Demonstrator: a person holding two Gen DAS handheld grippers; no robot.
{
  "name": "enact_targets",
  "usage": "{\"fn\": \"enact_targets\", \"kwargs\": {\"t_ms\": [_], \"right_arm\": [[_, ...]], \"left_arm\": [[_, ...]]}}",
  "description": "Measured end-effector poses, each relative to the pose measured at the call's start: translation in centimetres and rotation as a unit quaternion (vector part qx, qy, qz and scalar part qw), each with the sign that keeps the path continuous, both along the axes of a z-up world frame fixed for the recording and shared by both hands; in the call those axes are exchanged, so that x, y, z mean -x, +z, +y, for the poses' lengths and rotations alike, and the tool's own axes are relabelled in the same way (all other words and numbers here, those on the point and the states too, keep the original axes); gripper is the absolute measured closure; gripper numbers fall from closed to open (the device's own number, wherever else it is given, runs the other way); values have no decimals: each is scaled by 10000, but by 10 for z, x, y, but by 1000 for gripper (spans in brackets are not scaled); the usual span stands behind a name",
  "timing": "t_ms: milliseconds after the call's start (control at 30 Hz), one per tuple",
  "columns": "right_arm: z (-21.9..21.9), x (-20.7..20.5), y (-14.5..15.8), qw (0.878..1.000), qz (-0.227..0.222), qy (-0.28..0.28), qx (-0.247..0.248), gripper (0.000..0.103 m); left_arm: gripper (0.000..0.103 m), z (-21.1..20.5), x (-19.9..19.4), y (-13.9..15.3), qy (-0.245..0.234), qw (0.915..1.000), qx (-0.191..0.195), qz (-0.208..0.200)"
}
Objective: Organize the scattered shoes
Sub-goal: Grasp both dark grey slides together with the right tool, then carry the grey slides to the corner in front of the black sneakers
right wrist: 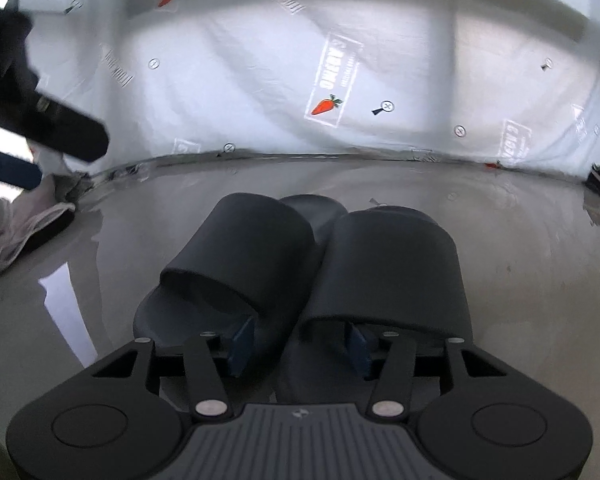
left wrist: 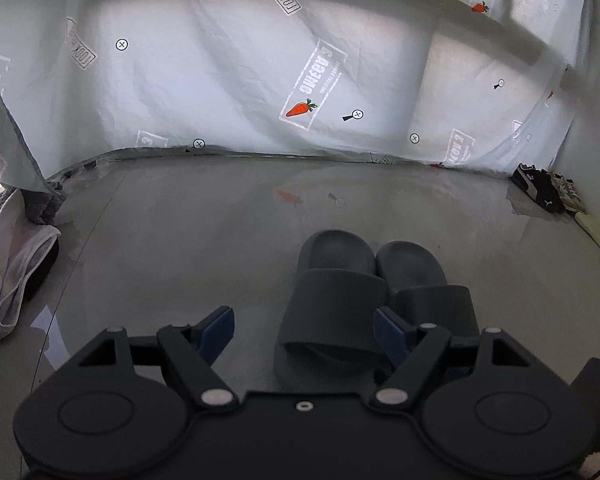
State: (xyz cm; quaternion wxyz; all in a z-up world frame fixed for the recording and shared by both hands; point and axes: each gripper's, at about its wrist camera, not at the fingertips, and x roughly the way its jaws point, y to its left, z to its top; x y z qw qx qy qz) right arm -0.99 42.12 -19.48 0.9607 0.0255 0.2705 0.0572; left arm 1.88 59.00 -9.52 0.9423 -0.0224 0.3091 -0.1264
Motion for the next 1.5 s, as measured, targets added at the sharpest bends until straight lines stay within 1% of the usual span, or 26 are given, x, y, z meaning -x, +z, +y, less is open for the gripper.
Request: {"fn": "enact_targets", "kwargs": {"t_ms": [67,100,367,433,467,533,633,700,800,833,900,1033,1200,1333,1367,1433,1500], "right_arm": [[4,0,-1,10000,-22,-7,-2,33],[6,0,-2,10000,-32,-5,21,31],[15,-17,-11,9997,-103,-119,174,29],[14,-20,-13,9996,-161,-143,184,32],[13,-21,-13,9995,-192,-174,180,40],[10,-23,-14,9993,-249,-225,175,45],[6,-26,-12,9994,-254,-74,211,56],[5,-27,-9,9994,-269,-29,196,66],[2,-27,2,9984,-411,65,382,72],[1,-27,3,9982,-434,61,397,73],[-6,-29,16,9975,-555,43,445,75],[-26,-35,33,9988,-438,-13,240,75],[-62,-20,64,9966,-614,-271,486,75],[-102,-7,84,9935,-752,-530,676,74],[-118,-3,89,9926,-766,-624,708,74],[-146,1,89,9916,-760,-757,725,74],[-187,5,89,9907,-726,-905,709,73]], "left_arm": [[25,-1,0,-1,-40,10000,-11,18],[25,-1,-1,-1,-61,10000,-17,28],[25,-2,-2,-4,-210,9997,-32,100],[25,1,-6,-4,-205,9997,-19,113],[25,2,-6,-4,-189,9998,-7,114],[25,3,-7,-4,-142,9998,21,110],[25,4,-8,-3,-96,9999,86,104],[25,3,-9,-2,-52,9998,163,89],[25,-3,-11,0,-33,9997,240,35],[25,-5,-12,1,-26,9996,266,16],[25,-9,-14,3,-13,9995,319,-21],[25,-32,-20,11,-160,9992,331,-181],[25,-75,-30,16,-476,9976,415,-297],[25,-135,-34,21,-576,9960,554,-395],[25,-149,-34,22,-572,9958,576,-420],[25,-169,-34,22,-556,9956,622,-415],[25,-213,-34,25,-475,9956,727,-341]]}}
